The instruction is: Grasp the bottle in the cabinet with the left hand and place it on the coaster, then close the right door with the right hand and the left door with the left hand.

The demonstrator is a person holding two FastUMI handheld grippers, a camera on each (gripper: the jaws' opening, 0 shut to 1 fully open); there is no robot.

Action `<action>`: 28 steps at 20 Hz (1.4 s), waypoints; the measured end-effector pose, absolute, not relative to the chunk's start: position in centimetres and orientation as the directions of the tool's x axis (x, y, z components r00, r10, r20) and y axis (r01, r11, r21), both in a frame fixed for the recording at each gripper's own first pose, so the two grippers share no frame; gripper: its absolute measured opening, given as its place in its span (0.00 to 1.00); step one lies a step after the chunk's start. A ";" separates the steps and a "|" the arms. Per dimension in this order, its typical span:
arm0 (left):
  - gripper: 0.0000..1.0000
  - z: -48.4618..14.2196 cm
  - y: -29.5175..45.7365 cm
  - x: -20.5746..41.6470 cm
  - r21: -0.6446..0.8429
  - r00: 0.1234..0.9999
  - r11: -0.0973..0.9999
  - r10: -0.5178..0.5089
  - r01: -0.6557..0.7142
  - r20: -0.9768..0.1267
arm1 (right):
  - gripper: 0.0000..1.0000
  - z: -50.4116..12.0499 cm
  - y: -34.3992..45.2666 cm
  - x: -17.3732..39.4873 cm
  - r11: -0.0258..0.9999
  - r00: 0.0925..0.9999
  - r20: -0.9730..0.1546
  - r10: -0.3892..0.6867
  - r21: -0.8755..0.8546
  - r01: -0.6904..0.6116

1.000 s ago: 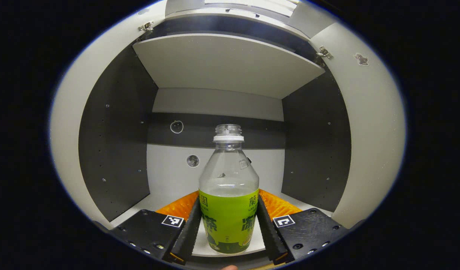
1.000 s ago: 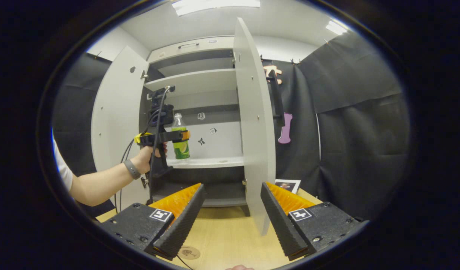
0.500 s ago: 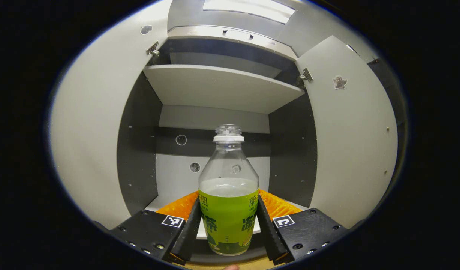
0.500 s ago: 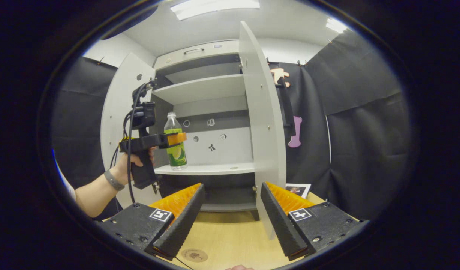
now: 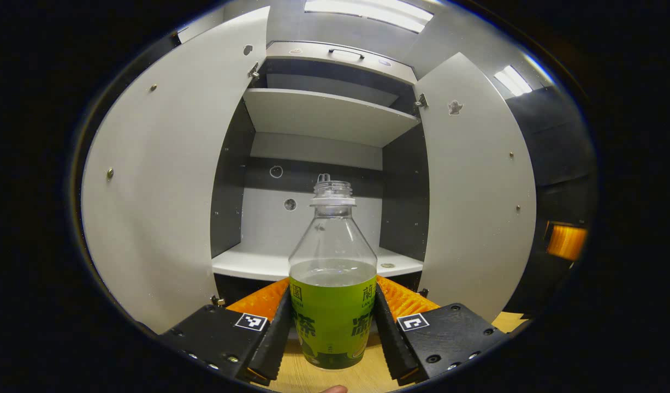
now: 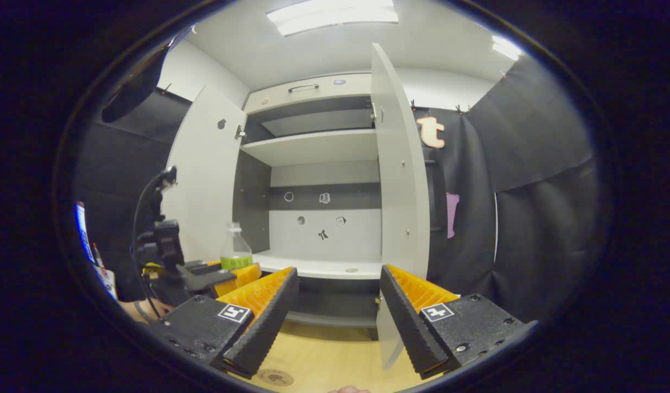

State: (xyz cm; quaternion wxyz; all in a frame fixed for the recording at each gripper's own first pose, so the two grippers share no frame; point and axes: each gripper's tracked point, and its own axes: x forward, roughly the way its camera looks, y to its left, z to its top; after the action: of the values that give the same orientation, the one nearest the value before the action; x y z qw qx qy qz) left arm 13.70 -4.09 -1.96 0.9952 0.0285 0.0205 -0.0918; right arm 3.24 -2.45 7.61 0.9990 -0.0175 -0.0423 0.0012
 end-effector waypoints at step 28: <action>0.78 -24.3 -6.0 2.8 0.081 0.992 0.995 -0.047 0.056 -0.113 | 0.99 2.1 -1.1 2.8 0.999 0.987 -0.161 0.006 -0.046 -0.014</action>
State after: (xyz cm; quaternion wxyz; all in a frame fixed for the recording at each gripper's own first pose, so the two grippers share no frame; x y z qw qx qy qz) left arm 2.83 -5.96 -24.31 0.9972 0.0418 0.0558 -0.0257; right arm 2.76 -1.05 2.15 0.9964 -0.0234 0.0808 0.0051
